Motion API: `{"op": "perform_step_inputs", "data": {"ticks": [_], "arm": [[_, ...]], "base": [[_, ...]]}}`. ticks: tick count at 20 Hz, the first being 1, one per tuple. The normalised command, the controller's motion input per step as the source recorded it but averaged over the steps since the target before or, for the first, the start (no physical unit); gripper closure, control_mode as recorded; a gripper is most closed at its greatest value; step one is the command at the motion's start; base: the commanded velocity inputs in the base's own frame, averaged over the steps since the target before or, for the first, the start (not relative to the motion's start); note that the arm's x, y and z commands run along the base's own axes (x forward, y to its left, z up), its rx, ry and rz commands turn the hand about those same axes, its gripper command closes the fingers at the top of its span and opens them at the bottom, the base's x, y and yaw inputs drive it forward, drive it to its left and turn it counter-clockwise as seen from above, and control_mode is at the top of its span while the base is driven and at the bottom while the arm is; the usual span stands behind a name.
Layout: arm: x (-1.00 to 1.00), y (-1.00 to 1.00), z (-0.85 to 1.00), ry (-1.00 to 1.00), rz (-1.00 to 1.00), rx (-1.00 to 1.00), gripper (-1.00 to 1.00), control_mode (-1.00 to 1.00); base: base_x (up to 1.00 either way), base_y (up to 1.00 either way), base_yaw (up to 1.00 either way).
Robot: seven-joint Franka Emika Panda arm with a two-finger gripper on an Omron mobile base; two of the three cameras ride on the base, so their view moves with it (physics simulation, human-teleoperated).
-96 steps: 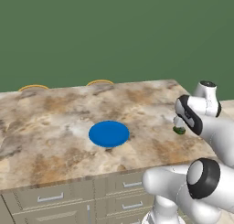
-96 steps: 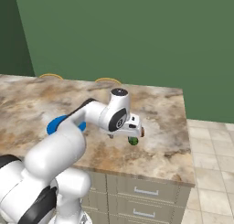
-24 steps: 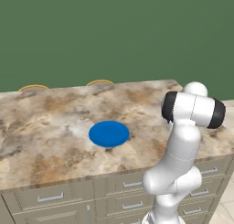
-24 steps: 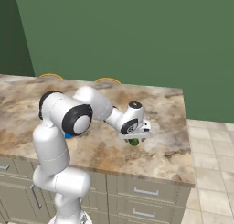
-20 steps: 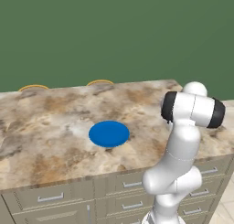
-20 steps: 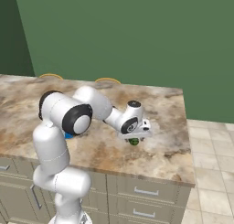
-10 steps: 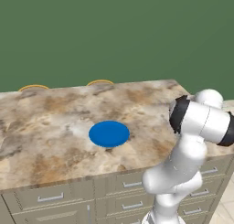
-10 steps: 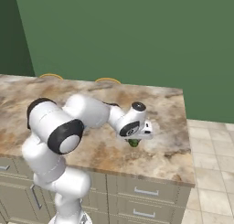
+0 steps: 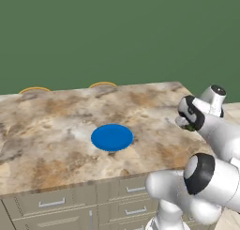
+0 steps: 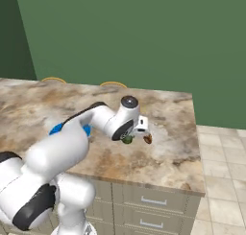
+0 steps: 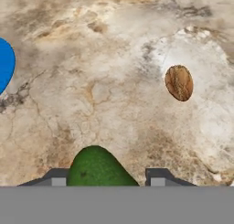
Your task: Pick the avocado and bread from the counter and place them on the plate. Then pick the jam from the cabinet and place it next to the plate. Lastly close the cabinet door.
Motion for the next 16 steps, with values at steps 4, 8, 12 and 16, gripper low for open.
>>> {"op": "perform_step_inputs", "data": {"ticks": [4, 8, 12, 16], "arm": [[-0.31, 1.0, 0.91, -0.05, -0.02, -0.03, 1.0, -1.0], [-0.29, 0.96, 0.8, 0.0, 0.0, -0.01, 1.0, -1.0], [-0.26, 0.8, 0.69, 0.0, 0.0, 0.0, 1.0, -1.0], [-0.17, 0.71, 0.46, 0.0, 0.02, 0.0, 1.0, -1.0]], "base": [[0.0, 0.0, 0.0], [0.0, 0.0, 0.0], [0.0, 0.0, 0.0], [0.0, 0.0, 0.0]]}}
